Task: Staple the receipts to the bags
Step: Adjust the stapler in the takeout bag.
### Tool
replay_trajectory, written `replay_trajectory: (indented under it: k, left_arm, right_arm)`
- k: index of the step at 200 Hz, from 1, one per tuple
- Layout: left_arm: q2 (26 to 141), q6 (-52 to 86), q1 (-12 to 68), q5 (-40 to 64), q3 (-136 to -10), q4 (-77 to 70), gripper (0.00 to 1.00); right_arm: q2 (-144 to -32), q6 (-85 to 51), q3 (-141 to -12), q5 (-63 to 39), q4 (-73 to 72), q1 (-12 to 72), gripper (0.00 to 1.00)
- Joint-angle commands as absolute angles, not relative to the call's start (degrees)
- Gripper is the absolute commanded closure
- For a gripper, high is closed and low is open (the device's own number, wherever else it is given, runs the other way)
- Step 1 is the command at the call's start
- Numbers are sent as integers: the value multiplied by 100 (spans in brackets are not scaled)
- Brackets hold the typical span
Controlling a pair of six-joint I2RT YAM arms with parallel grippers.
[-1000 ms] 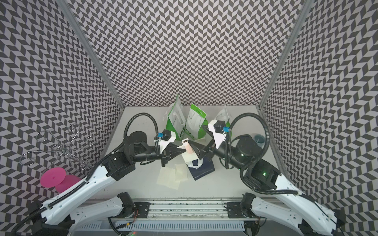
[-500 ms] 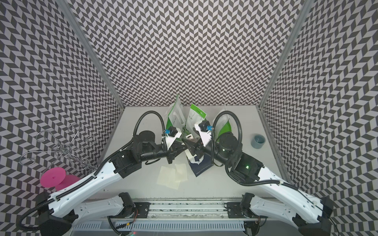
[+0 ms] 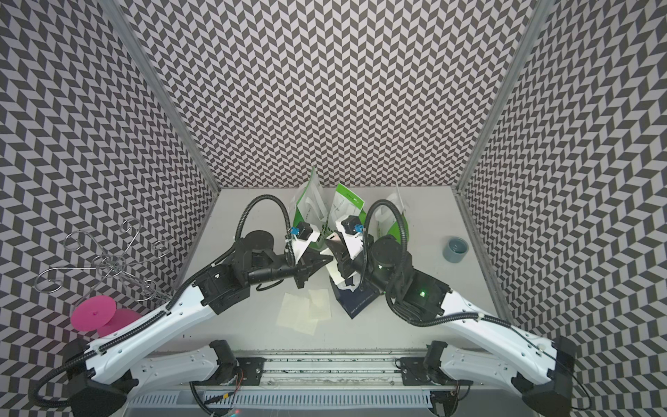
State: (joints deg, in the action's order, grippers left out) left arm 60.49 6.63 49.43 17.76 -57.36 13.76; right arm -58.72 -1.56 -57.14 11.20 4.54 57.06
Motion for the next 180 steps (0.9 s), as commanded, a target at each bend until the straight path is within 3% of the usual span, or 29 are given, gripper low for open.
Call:
replay_trajectory:
  k: [1,38,82,121,157,168,180]
  left_arm:
    - [6000,802,4966,1832,-5782,1010,100]
    - [6015,925,4963,1544,-5730,1107,100]
    - [5896,1007,4972,1419,-5757,1112,100]
    - [5901,1075,4972,1317,-5862,1245,100]
    - [5806,1136,4973,1288,-5926,1310,100]
    - [5773,1146,4968,1323,-5913,1293,100]
    - [5770,1155,4969,1305,-5907,1305,100]
  right_arm:
    - [-5977,-288,-5892,1883,-346,5766,90]
    - [-5732,-677,-5923,1605,-726,5537,95]
    - [-5745,-606,-5973,2917,-270,5498,100]
    - [-5352,-1069,-5619,1468,-463,5028,100]
    - [-5590,-1099,-5906,2655,158,5027,100]
    - [-5458,-1147,-5740,2236,-62,4999,100]
    - [-5223,-1126,-5444,836,-613,4838,100]
